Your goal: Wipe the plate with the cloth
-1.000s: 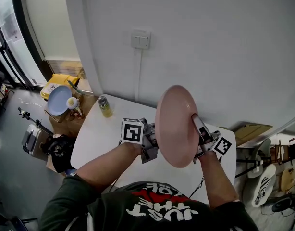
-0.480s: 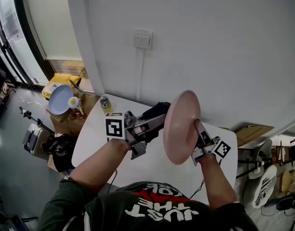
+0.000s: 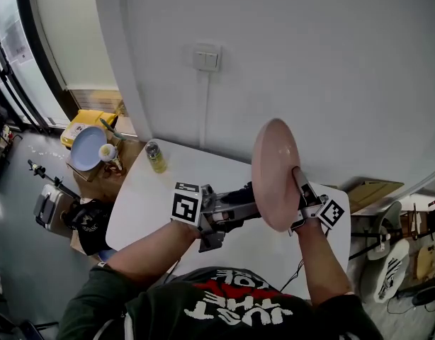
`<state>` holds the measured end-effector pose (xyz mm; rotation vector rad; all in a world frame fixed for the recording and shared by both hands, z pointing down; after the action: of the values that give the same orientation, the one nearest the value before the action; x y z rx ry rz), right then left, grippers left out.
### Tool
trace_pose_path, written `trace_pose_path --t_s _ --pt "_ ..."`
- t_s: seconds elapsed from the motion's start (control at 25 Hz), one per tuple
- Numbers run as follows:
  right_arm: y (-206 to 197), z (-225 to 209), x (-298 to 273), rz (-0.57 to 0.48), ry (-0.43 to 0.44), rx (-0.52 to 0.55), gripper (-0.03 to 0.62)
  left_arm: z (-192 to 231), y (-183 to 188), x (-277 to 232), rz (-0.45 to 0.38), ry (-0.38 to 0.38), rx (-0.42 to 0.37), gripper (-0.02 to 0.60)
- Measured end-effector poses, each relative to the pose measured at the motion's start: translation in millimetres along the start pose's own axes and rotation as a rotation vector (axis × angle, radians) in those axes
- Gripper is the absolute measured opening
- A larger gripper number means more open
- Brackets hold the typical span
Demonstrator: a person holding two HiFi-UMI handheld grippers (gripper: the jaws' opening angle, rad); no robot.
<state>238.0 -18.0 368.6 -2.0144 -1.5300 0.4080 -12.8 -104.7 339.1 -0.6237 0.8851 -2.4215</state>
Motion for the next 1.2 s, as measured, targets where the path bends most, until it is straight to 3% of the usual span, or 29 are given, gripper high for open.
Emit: trace_pose_path --t_s 0.12,0.32,0.52,0.76,1.04,1.2 --pt "-5 10 -7 0.02 0.05 -0.007 0.012 7 -10 -15 0.044 0.014 0.004 0.048" --pt "-21 20 -13 0.072 0.096 -0.025 0.012 24 0 -11 0.017 0.07 0.024 0.048" --pt "-38 29 -15 0.138 0.123 0.01 0.012 39 22 15 -0.106 0.137 0.059 0.048" --pt "-47 9 -1 0.165 0.051 0.023 0.012 21 35 38 -0.206 0.079 0.074 0.048" --pt "-39 -21 14 0.073 -0.011 -0.067 0.012 -3 18 32 -0.114 0.025 -0.005 0.048" --pt "-32 -12 6 0.057 0.027 -0.05 0.012 -4 -7 20 0.033 0.087 -0.049 0.048"
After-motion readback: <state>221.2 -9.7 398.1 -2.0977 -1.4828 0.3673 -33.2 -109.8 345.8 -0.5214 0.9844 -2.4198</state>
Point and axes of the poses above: the fingertips, and each gripper's own axes: x backward along the fingers, z to its left, y out of its top, the point moved 9 cm from there along x, backward along the fingers, and after that the axes turned 12 degrees about z, right-handed, at the moved point
